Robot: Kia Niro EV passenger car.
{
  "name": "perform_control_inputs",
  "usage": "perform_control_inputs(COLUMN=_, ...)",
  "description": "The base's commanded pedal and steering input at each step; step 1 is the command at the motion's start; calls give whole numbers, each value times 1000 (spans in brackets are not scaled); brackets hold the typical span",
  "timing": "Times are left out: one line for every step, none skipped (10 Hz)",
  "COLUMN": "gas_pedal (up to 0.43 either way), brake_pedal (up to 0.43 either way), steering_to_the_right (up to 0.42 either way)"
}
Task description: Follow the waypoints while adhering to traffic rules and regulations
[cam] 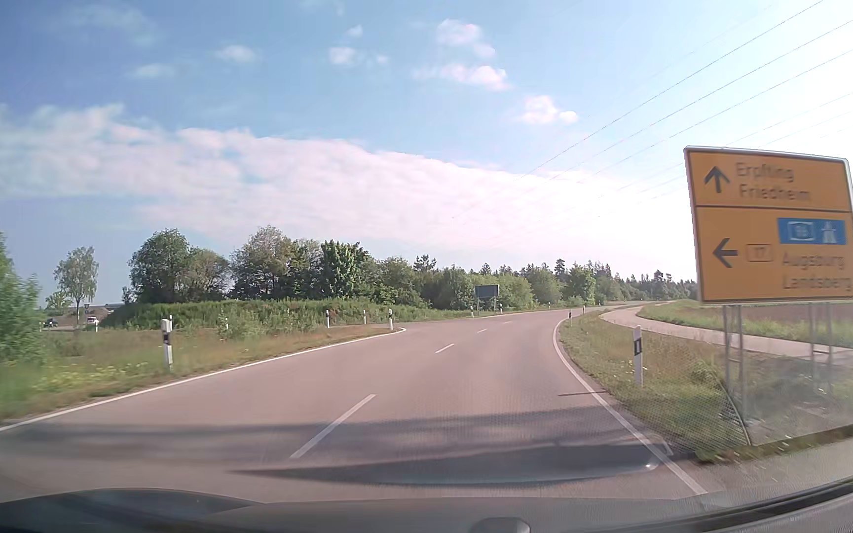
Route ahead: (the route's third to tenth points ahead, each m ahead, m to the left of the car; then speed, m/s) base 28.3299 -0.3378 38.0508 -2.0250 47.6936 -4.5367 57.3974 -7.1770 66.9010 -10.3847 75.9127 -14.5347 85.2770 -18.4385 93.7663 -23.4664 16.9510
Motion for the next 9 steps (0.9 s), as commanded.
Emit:
perform_control_inputs(gas_pedal=0, brake_pedal=0, steering_to_the_right=36)
perform_control_inputs(gas_pedal=0, brake_pedal=0, steering_to_the_right=36)
perform_control_inputs(gas_pedal=0, brake_pedal=0, steering_to_the_right=36)
perform_control_inputs(gas_pedal=0, brake_pedal=0, steering_to_the_right=36)
perform_control_inputs(gas_pedal=28, brake_pedal=0, steering_to_the_right=36)
perform_control_inputs(gas_pedal=110, brake_pedal=0, steering_to_the_right=36)
perform_control_inputs(gas_pedal=138, brake_pedal=0, steering_to_the_right=36)
perform_control_inputs(gas_pedal=150, brake_pedal=0, steering_to_the_right=36)
perform_control_inputs(gas_pedal=157, brake_pedal=0, steering_to_the_right=36)
